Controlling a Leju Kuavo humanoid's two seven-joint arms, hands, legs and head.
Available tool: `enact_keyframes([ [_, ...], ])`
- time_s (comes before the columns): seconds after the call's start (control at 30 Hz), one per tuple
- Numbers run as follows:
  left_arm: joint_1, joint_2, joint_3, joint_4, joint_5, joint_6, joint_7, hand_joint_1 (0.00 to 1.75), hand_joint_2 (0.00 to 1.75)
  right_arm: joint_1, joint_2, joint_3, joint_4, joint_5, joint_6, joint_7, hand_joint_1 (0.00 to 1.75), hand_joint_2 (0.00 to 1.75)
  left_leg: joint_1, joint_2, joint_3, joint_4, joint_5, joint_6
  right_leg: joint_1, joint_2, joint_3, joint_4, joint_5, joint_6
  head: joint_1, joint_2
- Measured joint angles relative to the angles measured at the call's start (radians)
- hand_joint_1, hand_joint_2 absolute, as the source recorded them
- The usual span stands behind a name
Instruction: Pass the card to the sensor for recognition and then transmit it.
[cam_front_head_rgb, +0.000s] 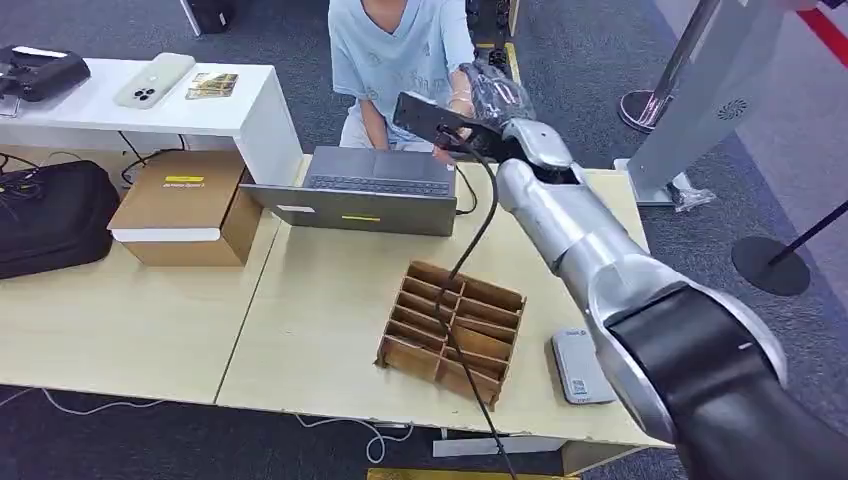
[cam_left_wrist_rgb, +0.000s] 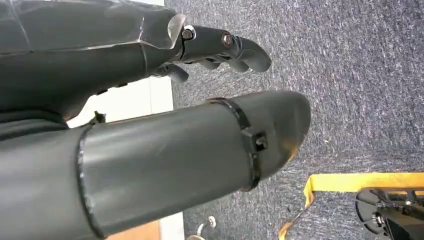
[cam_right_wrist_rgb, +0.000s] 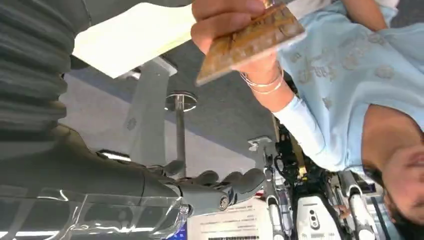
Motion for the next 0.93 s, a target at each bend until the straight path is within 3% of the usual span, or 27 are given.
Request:
enact_keyframes([
  [0.2, 0.000, 0.000, 0.000, 0.000, 0.006, 0.003, 0.000, 0.00, 0.00, 0.020, -0.017, -0.054, -0.034, -0.072, -0.121, -0.097, 0.00, 1.75, 0.000, 0.000, 0.000, 0.000, 0.000, 0.000, 0.000, 0.000, 0.000, 0.000, 0.000, 0.000, 0.000, 0.000],
  [0.37, 0.000, -0.002, 0.000, 0.000, 0.030, 0.015, -0.002, 0.00, 0.00, 0.137, -0.052, -0.142, -0.169, -0.255, -0.192, -0.290, 0.00, 1.75, 0.000, -0.001, 0.000, 0.000, 0.000, 0.000, 0.000, -0.001, 0.001, -0.001, 0.000, 0.000, 0.000, 0.000],
  [0.47, 0.001, -0.004, 0.002, 0.000, 0.035, 0.018, -0.002, 0.00, 0.00, 0.270, -0.087, -0.186, -0.313, -0.361, -0.174, -0.341, 0.00, 1.75, 0.000, -0.002, 0.000, 0.000, 0.000, 0.000, 0.000, -0.003, 0.001, -0.001, 0.000, 0.000, 0.000, 0.000],
  [0.63, 0.003, -0.010, 0.005, 0.000, 0.048, 0.019, -0.001, 0.00, 0.00, 0.517, -0.150, -0.252, -0.590, -0.517, -0.075, -0.396, 0.00, 1.75, 0.000, -0.003, 0.000, 0.000, -0.001, 0.001, 0.000, -0.003, 0.001, -0.002, 0.000, 0.001, 0.000, 0.000],
  [0.93, 0.010, -0.018, 0.011, 0.000, 0.047, 0.026, 0.000, 0.00, 0.00, 0.832, -0.225, -0.363, -1.033, -0.645, -0.013, -0.477, 0.00, 1.75, 0.000, -0.002, -0.001, 0.000, -0.002, 0.001, 0.000, -0.002, 0.000, -0.002, -0.001, 0.001, -0.001, 0.000],
])
